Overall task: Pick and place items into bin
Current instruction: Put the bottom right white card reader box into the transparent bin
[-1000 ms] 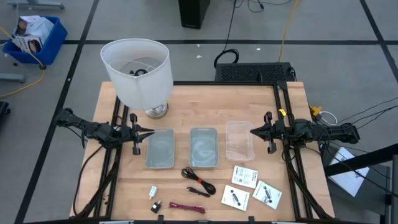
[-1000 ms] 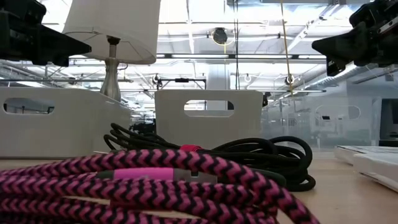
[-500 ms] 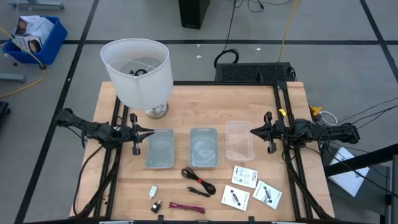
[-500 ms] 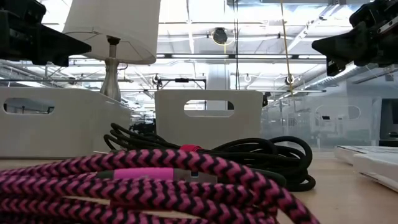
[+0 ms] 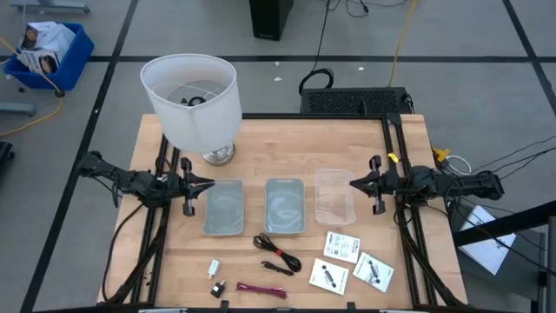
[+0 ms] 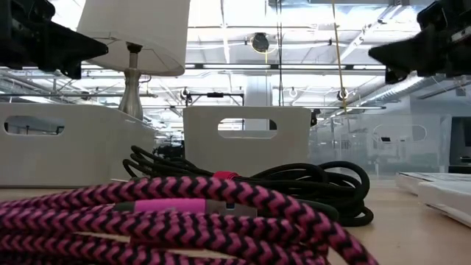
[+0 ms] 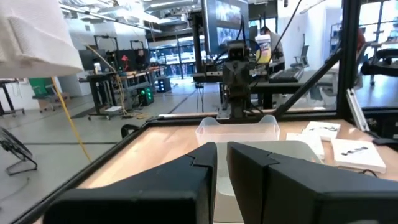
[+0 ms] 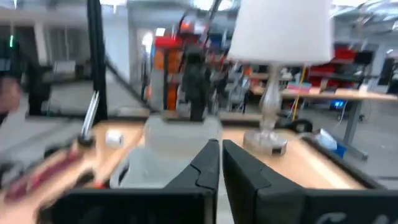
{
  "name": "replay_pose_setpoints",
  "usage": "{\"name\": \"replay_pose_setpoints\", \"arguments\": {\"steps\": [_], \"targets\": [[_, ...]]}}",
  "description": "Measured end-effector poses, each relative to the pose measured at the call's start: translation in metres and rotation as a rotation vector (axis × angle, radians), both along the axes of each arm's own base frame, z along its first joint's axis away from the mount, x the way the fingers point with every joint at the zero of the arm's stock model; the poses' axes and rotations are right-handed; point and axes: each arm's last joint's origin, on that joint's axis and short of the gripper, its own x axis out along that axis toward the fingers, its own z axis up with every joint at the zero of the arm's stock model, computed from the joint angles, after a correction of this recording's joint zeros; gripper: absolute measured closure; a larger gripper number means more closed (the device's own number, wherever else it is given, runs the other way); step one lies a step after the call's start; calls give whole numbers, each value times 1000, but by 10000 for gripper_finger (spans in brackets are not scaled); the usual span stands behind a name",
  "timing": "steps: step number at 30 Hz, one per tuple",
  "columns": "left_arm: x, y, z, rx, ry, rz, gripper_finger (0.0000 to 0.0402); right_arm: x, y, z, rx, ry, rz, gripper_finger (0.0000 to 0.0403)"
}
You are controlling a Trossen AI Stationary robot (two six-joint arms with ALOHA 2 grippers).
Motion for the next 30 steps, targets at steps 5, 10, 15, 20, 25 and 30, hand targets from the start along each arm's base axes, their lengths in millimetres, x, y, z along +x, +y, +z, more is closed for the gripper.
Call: {"name": "replay_pose_setpoints", "arguments": {"steps": [5, 10, 15, 20, 25, 30], "targets": [[0, 0, 0, 36, 3, 4, 355, 5, 5, 36, -30, -3, -17, 332], [0, 0, 2, 104, -5, 13, 355, 22, 15, 66, -88, 104, -39, 273], [-1, 0, 4, 108, -22, 16, 355, 46, 35, 95, -145, 297, -54, 231], [-1, 0, 4, 104, -25, 17, 355, 66, 67, 122, -134, 475, -10, 208], [-1, 0, 5, 102, -30, 18, 355, 79, 109, 132, -106, 639, 57, 199], [-1, 0, 6, 102, -39, 19, 355, 86, 151, 125, -23, 744, 95, 197]]}}
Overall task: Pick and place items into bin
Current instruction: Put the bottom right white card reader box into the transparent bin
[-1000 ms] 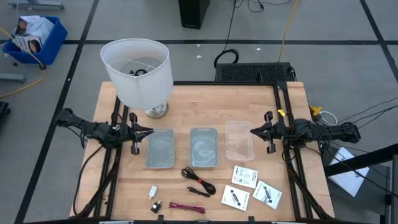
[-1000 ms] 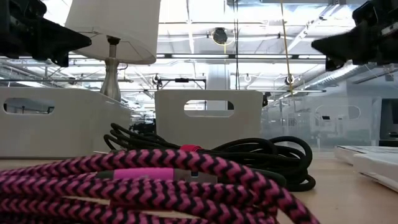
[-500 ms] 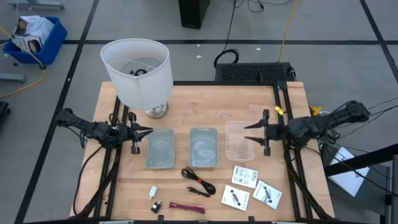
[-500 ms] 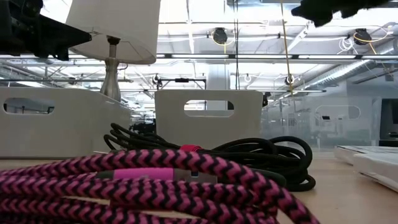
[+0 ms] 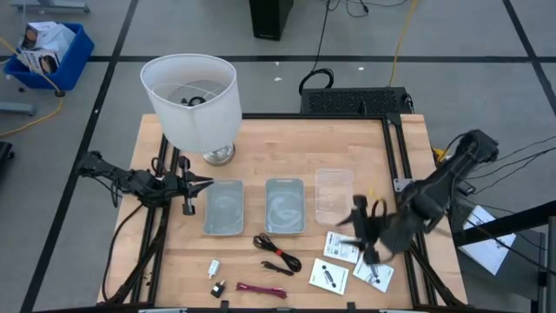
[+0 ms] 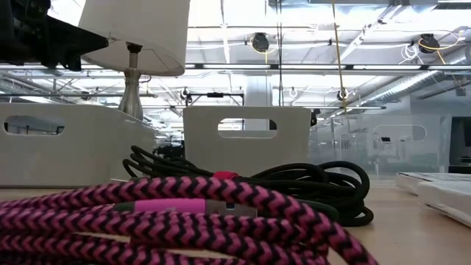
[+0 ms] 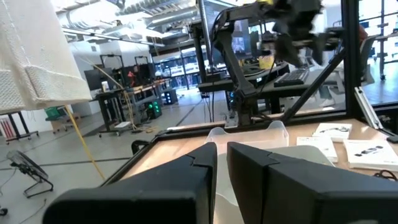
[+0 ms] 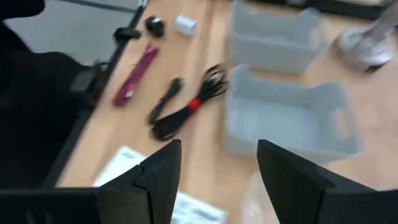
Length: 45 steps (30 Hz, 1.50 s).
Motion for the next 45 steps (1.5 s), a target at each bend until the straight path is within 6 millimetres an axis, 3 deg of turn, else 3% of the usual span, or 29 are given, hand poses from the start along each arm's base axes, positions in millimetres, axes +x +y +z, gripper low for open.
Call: {"name": "replay_pose_setpoints", "arguments": {"steps": [8, 14, 25, 38, 45], "targets": [[-1, 0, 6, -20, -55, 1, 355, -4, 47, -36, 152, 164, -127, 197], [-1, 0, 6, 9, -52, 7, 355, -13, 62, -68, 287, 454, -327, 197], [-1, 0, 5, 77, -36, 19, 355, -9, 84, -119, 450, 939, -571, 208], [-1, 0, 5, 71, -37, 17, 355, -4, 96, -152, 405, 1044, -609, 234], [-1, 0, 5, 57, -39, 15, 355, -6, 94, -161, 343, 1086, -626, 248]]}}
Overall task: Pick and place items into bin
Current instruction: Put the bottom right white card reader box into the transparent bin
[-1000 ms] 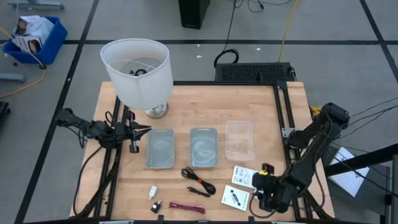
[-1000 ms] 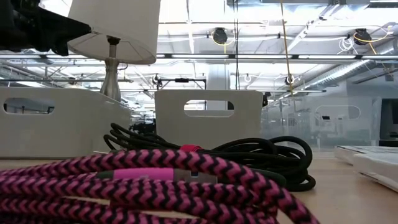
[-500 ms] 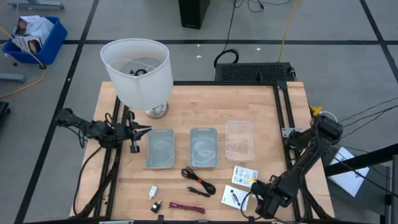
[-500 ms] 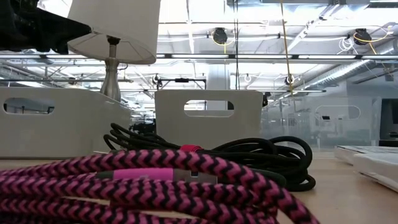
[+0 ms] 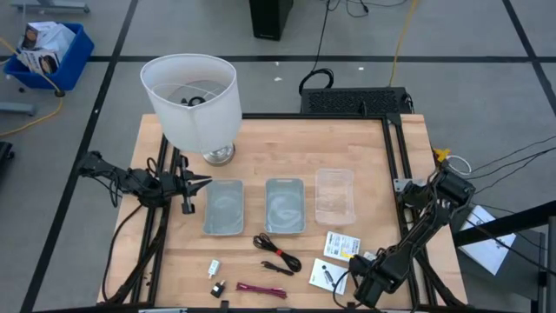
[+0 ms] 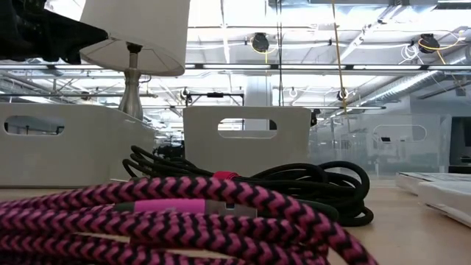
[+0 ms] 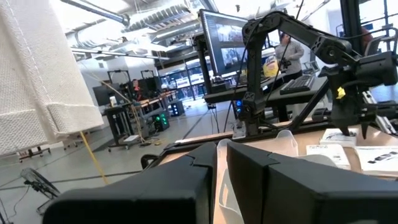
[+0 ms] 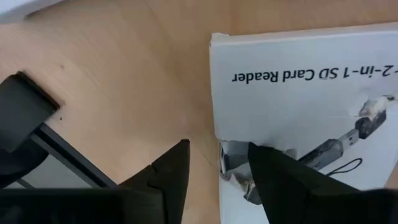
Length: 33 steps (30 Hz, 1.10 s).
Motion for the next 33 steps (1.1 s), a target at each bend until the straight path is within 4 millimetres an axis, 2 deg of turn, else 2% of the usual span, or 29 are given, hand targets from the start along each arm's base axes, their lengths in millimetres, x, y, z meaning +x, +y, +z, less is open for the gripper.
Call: {"name": "replay_pose_setpoints", "arguments": {"steps": [5, 12, 19, 22, 33], "targets": [[0, 0, 0, -12, -1, -2, 355, 1, 2, -5, -10, -5, 18, 277], [0, 0, -1, -9, 5, -2, 355, 0, 1, -5, -20, -22, 24, 390], [0, 0, -1, -7, 10, -3, 355, 1, 0, 0, -90, -20, 31, 400], [0, 0, -2, -3, 21, -3, 355, 1, -2, 11, -176, -12, 48, 401], [0, 0, -2, -3, 19, -3, 355, 12, 2, 76, -316, -34, 81, 402]]}}
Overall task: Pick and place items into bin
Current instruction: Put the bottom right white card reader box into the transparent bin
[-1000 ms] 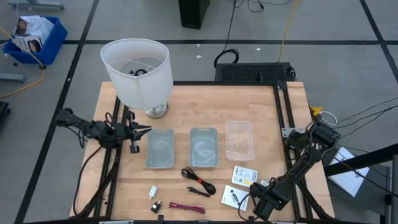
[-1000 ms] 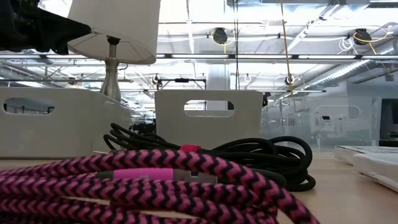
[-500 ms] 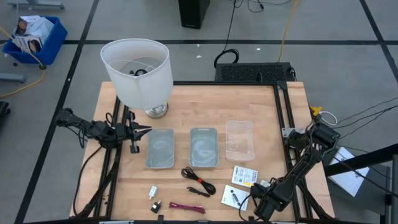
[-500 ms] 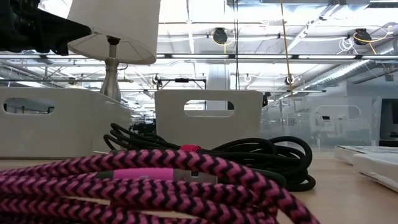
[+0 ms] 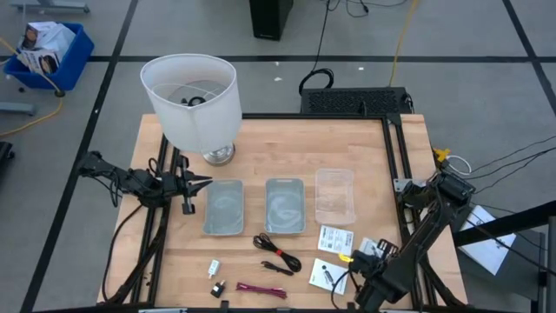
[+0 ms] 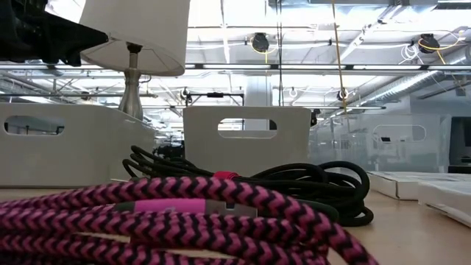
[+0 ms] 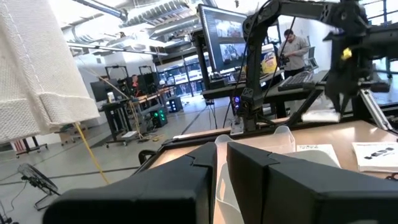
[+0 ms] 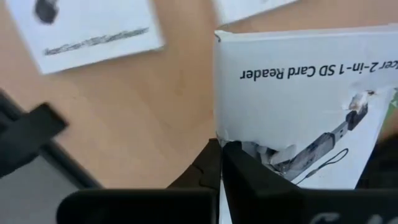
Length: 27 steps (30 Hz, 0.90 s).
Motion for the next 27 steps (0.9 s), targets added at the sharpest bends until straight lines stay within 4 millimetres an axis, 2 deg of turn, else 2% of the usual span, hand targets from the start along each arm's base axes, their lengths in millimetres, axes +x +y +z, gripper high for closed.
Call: {"name": "replay_pose_setpoints", "arguments": {"steps": [4, 10, 14, 18, 22, 27], "targets": [[0, 0, 0, 0, -1, 0, 355, 6, -7, 20, -77, -24, 90, 402], [0, 0, 0, 2, -1, 1, 355, 28, -38, 32, -166, 77, 260, 402], [0, 0, 0, 13, 0, 2, 355, 49, -65, 37, -202, 73, 400, 403], [0, 0, 0, 12, 1, 6, 355, 64, -97, 50, -257, 41, 449, 403], [0, 0, 0, 12, 1, 8, 355, 68, -127, 67, -266, 24, 482, 403], [0, 0, 0, 12, 2, 8, 355, 73, -149, 74, -256, 87, 673, 403]]}}
